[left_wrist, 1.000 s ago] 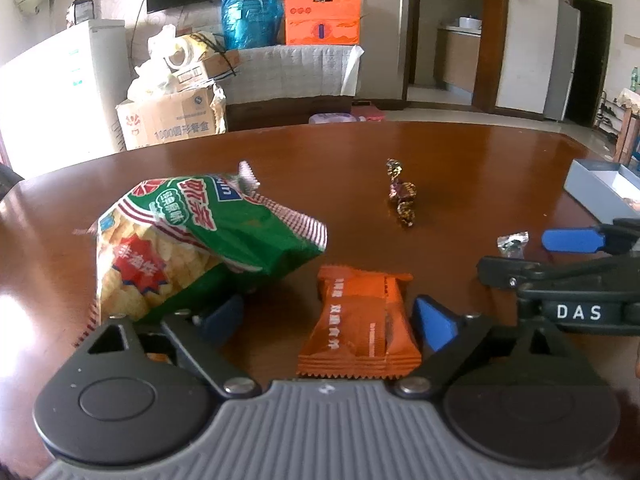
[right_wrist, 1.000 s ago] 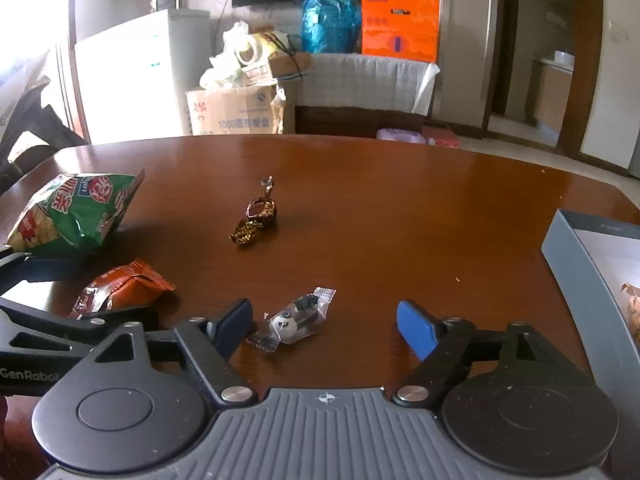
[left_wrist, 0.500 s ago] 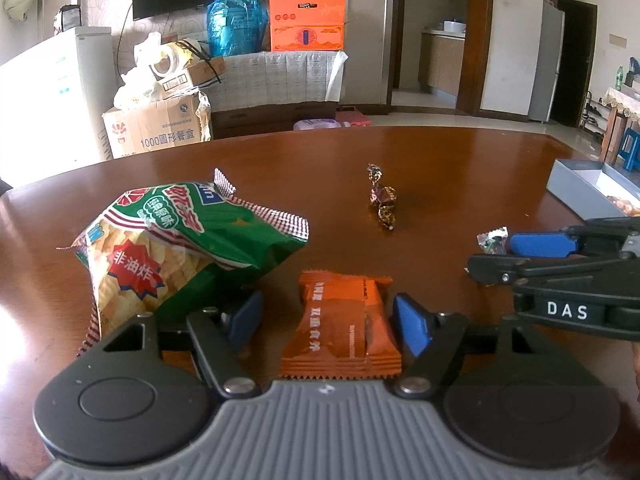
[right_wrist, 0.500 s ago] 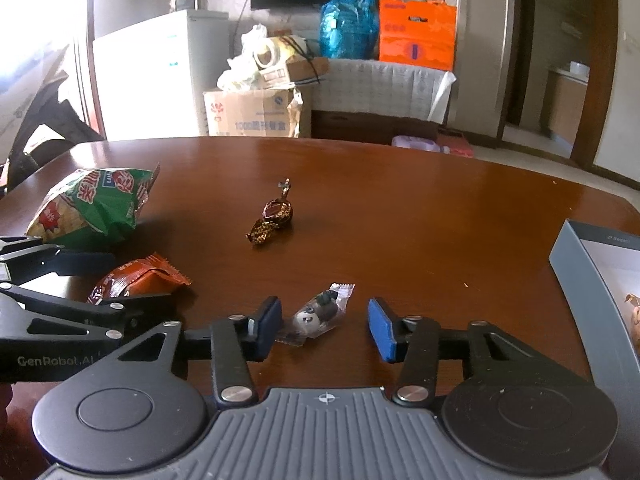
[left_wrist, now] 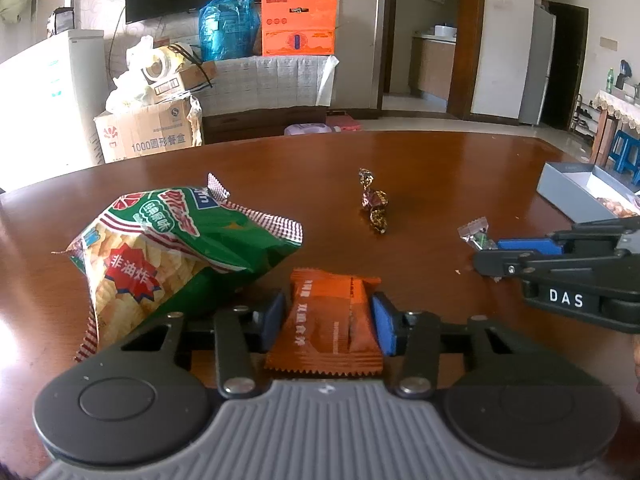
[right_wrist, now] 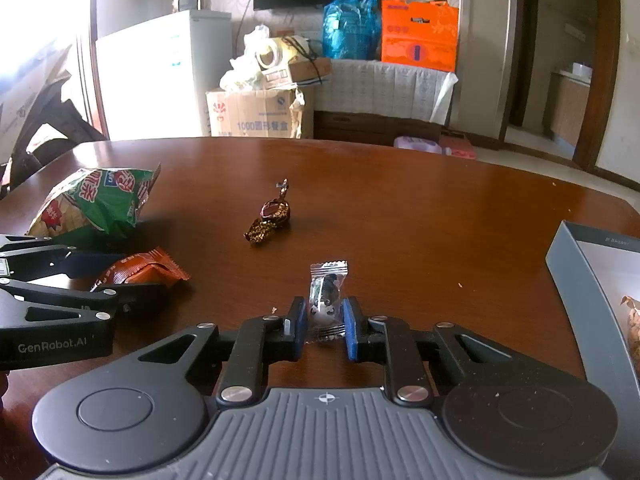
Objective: Organize snacks
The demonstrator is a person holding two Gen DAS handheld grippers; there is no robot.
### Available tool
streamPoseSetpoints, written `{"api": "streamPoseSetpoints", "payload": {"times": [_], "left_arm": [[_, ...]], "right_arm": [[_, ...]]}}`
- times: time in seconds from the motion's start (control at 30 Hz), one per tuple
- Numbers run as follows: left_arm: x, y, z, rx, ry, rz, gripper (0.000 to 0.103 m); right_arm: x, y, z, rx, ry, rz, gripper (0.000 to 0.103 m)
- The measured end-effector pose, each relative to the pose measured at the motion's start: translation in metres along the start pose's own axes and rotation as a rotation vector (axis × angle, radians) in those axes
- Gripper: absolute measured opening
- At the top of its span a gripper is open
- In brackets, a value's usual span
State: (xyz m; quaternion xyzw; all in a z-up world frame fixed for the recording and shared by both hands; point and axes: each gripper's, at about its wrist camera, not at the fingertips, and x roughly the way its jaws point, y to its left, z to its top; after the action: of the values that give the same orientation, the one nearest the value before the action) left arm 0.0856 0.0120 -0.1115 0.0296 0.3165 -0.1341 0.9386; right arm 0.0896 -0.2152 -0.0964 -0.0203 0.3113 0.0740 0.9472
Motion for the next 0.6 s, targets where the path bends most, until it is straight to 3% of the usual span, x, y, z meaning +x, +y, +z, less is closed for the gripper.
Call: {"api": "streamPoseSetpoints", "payload": {"times": [0.6], "left_arm": [[-0.002, 0.0048, -0.0002, -0.01, -0.005, -0.024, 0.039]], "right_arm": [[-0.0057, 0.0002, 0.0009, 0.007, -0.001, 0.02, 0.02]]}}
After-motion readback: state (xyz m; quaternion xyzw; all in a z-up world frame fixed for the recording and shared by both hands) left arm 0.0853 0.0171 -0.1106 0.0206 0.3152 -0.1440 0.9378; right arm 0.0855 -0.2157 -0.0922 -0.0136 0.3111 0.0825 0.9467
